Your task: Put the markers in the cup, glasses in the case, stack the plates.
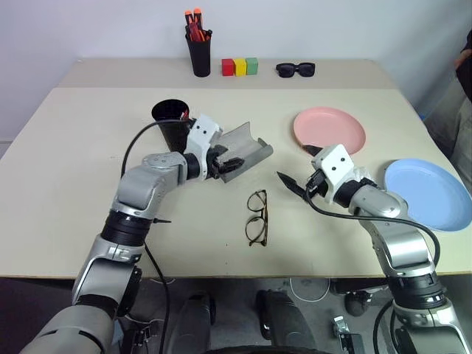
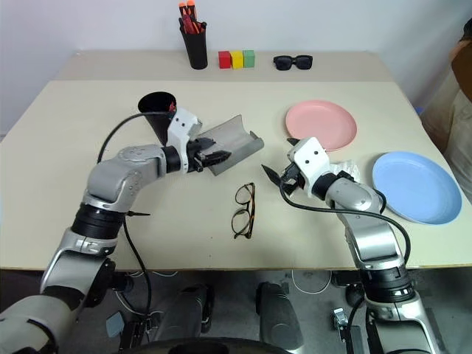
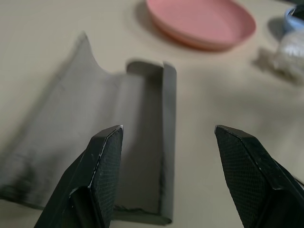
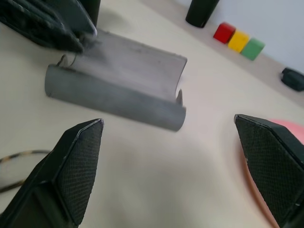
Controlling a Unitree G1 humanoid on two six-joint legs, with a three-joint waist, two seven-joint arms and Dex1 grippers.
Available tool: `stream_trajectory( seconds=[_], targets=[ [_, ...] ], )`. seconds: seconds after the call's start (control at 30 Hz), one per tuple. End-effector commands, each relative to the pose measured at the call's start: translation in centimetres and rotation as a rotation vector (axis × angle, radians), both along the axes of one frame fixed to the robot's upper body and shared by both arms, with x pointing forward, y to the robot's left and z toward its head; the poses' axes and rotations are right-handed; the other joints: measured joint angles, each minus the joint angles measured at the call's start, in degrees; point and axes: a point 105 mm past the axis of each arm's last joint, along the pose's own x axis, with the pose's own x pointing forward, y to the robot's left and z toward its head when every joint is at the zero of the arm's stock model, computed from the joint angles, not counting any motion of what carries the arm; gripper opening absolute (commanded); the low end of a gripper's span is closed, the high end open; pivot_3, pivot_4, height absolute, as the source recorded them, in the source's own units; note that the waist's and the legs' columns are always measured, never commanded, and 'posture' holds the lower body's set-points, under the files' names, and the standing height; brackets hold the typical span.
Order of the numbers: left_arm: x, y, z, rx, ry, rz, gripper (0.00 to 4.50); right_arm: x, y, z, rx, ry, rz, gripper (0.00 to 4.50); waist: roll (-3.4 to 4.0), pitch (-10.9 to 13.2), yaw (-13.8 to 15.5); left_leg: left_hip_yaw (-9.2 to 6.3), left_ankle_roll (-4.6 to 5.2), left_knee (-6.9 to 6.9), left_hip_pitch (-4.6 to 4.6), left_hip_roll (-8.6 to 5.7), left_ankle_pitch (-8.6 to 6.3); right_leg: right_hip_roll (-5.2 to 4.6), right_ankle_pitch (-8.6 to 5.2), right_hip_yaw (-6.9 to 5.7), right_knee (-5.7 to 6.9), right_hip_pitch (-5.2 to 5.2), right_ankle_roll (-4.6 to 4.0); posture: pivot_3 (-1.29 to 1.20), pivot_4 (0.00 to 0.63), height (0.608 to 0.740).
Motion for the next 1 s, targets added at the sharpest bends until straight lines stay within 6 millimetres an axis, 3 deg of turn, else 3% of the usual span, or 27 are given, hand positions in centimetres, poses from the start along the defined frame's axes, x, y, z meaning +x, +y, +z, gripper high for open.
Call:
stream_trajectory(
  seconds=[0.03, 0.23, 0.33, 0.47, 0.5, 0.63, 0.77, 1.0],
  targets=[
    [0.4, -1.0, 0.0, 0.049, 0.001, -0.053, 3.14, -1.4, -0.4, 0.9, 0.000, -0.015, 0.005, 4.50, 0.00, 0.0, 0.1, 0.00, 0.00, 0.00, 0.00, 0.00, 0.00, 0.00, 0.00, 0.00, -0.01, 0.00, 0.00, 0.00, 0.150, 0.740],
    [0.9, -1.5, -1.9, 0.134, 0.049, -0.115, 3.14, -4.2, -1.6, -0.6, 0.023, 0.099, -0.006, 4.50, 0.01, 0.0, 0.1, 0.01, 0.01, 0.00, -0.01, 0.00, -0.01, -0.01, -0.01, 0.00, -0.04, 0.01, -0.01, 0.00, 0.150, 0.740],
    [1.1, -1.6, -2.6, 0.146, 0.062, -0.135, 2.28, -6.5, -1.8, -1.8, 0.019, 0.174, 0.031, 4.50, 0.01, 0.0, 0.2, 0.00, 0.03, 0.00, -0.01, 0.00, -0.02, -0.01, -0.03, 0.00, -0.05, 0.01, 0.00, 0.00, 0.150, 0.740],
    [1.4, -1.6, -2.8, 0.153, 0.058, -0.149, 0.27, -7.4, -2.2, -2.1, 0.022, 0.187, 0.006, 4.50, 0.01, 0.0, -0.1, 0.08, 0.06, 0.02, 0.02, 0.01, -0.04, -0.02, -0.12, 0.05, -0.09, 0.05, -0.12, 0.00, 0.150, 0.740],
    [1.4, -1.6, -2.9, 0.154, 0.056, -0.151, 0.07, -7.4, -2.2, -2.1, 0.023, 0.186, 0.000, 4.50, 0.01, 0.0, -0.1, 0.06, 0.06, 0.03, 0.02, 0.01, -0.04, -0.02, -0.13, 0.04, -0.09, 0.06, -0.14, 0.00, 0.150, 0.740],
    [1.6, -1.4, -2.6, 0.175, 0.006, -0.184, 0.07, -7.6, -2.4, -2.2, 0.025, 0.183, -0.015, 4.50, 0.01, 0.0, 0.0, 0.06, 0.06, 0.06, 0.03, 0.01, -0.04, -0.02, -0.14, 0.04, -0.10, 0.08, -0.14, 0.00, 0.150, 0.740],
    [1.2, 0.1, -1.9, 0.230, -0.103, -0.253, 0.07, -7.6, -2.2, -2.3, 0.028, 0.187, -0.006, 4.50, 0.01, 0.0, -0.1, 0.06, 0.07, 0.05, 0.01, 0.01, -0.04, -0.02, -0.14, 0.04, -0.10, 0.07, -0.14, 0.00, 0.150, 0.740],
    [-2.6, 4.8, -1.4, 0.321, -0.138, -0.482, 0.07, -7.2, -1.1, -2.2, 0.121, 0.246, 0.037, 4.50, 0.02, 0.0, 0.0, 0.07, 0.07, 0.01, 0.01, 0.06, -0.04, -0.03, -0.15, 0.05, -0.11, 0.04, -0.19, 0.00, 0.150, 0.740]
  ],
)
